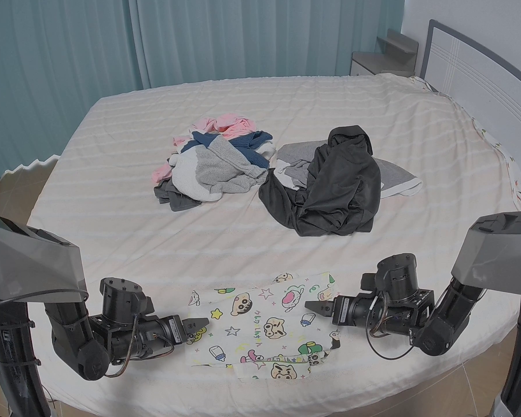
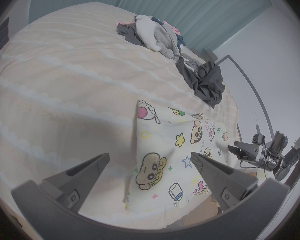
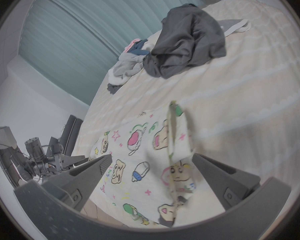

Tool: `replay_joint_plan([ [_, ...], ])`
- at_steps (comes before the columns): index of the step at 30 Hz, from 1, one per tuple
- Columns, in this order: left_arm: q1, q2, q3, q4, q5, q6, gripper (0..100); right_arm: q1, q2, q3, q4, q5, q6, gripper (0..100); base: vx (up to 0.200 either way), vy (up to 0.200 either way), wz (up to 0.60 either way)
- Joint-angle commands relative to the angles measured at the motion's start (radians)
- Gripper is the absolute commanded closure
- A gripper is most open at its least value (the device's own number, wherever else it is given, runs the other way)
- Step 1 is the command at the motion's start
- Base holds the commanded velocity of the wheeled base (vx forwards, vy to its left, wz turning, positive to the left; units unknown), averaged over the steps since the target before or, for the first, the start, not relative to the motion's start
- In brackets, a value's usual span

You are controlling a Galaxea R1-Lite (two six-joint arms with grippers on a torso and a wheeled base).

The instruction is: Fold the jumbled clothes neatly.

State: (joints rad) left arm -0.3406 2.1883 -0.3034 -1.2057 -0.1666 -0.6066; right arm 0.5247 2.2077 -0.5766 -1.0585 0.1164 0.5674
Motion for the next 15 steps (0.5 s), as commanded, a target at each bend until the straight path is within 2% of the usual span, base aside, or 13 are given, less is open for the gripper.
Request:
replay_joint_plan([
  [1, 0.011, -0.047, 0.01, -0.001, -0.002, -0.007, 0, -0.034, -0.054, 0.035, -0.001, 0.005, 0.002, 0, 0.0, 0.0, 0.0],
  [8, 0.065, -0.137, 0.047, -0.001, -0.019, -0.007, 0, -0.058, -0.075, 0.067, -0.028, 0.003, 0.008, 0, 0.0, 0.0, 0.0],
  [15, 0.157, -0.275, 0.095, -0.021, -0.05, -0.005, 0, -0.069, -0.206, 0.139, -0.063, -0.007, 0.042, 0, 0.0, 0.0, 0.0],
])
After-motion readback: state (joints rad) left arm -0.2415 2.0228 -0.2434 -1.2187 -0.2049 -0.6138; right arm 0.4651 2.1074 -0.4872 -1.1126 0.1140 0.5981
